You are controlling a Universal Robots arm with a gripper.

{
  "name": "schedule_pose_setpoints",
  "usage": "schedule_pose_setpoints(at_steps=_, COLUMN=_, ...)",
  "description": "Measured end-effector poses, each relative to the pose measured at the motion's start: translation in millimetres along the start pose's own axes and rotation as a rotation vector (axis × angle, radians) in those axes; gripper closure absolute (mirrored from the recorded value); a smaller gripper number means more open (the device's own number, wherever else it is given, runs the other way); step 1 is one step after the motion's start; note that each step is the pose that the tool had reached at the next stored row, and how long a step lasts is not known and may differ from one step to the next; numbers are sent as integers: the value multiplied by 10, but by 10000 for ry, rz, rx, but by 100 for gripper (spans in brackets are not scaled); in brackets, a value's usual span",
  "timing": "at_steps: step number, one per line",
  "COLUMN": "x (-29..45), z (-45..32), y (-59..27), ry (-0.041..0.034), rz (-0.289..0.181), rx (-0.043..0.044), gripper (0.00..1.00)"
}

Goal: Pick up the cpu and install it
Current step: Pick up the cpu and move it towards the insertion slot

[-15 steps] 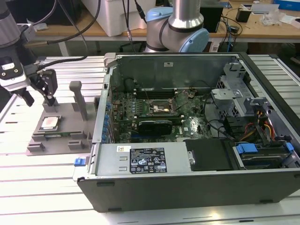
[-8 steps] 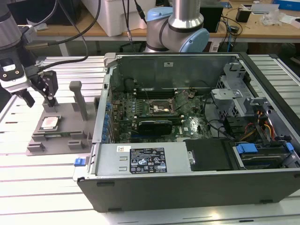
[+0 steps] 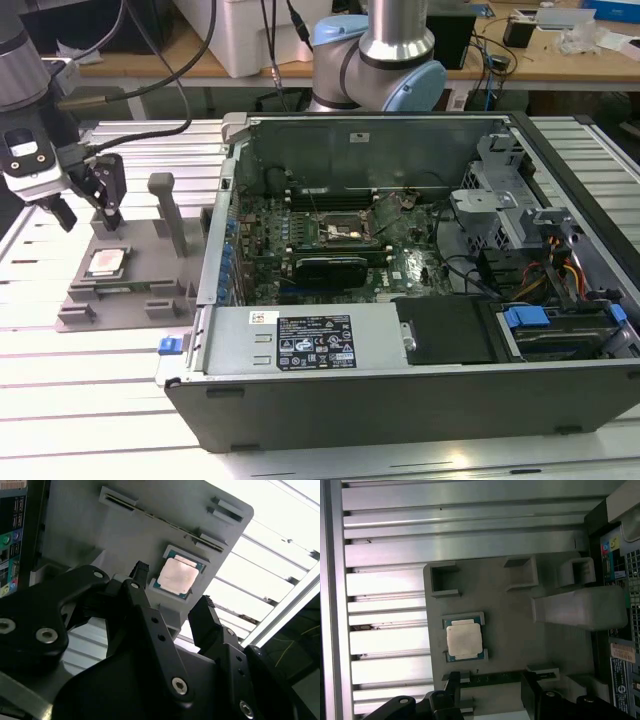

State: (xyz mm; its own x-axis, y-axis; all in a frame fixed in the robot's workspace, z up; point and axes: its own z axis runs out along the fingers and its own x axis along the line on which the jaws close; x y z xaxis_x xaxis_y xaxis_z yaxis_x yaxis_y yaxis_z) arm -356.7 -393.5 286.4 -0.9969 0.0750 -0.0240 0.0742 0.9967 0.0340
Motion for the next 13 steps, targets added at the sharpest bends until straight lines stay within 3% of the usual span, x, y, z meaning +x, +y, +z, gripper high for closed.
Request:
schedule_pose_setpoints(at_steps=2, x=1, z=21, y=13, ry=-1, rz=-21, rx=57, gripper=40)
schedule_pose_setpoints(at_steps=6, x=5, z=40, y=51, ry=-35, rz=-340, rx=564, gripper=40)
schedule_pose_setpoints(at_steps=7, x=5, z=42, y=51, ry=-37, rz=-520, rx=617, gripper=40)
schedule_pose_setpoints(at_steps=9, x=4, z=40, y=50, ry=-36, rz=-859, rx=661, gripper=40)
schedule_pose_setpoints(at_steps=13, x=5, z=41, y=51, ry=-37, rz=-882, rx=662, gripper=40)
